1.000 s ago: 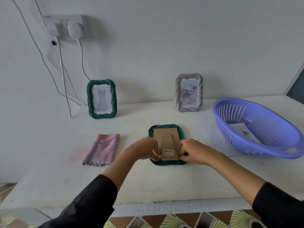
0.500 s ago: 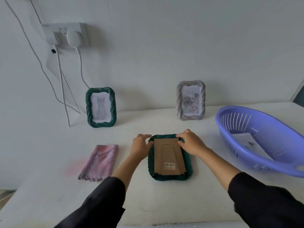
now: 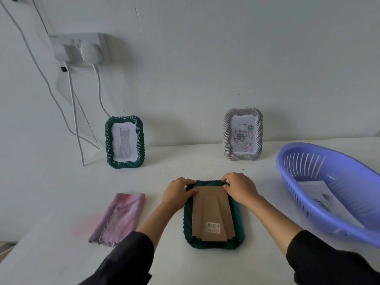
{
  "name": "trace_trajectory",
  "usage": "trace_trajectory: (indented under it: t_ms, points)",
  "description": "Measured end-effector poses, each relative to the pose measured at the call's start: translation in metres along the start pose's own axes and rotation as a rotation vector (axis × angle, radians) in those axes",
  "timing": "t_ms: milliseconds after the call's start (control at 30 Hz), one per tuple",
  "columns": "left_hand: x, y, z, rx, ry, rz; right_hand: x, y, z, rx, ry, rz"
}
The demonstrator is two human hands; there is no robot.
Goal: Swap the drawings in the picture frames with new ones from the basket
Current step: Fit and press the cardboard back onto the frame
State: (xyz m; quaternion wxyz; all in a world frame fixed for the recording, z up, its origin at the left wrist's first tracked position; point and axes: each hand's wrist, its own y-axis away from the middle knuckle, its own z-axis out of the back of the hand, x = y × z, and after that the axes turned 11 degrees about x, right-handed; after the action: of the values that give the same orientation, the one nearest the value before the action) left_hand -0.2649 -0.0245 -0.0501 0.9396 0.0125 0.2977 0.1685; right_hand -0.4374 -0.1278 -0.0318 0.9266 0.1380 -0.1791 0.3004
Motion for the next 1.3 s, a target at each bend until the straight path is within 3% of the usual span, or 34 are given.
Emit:
trace_trajectory:
  t_ms: [433, 1300]
  points:
    - [-0.005, -0.008, 0.010, 0.096, 0.037, -0.001, 0.003, -0.004, -0.002, 0.013, 0.026, -0.006]
    - [-0.005, -0.008, 0.011, 0.088, 0.071, -0.050, 0.007, 0.002, -0.007, -0.047, 0.007, 0.010]
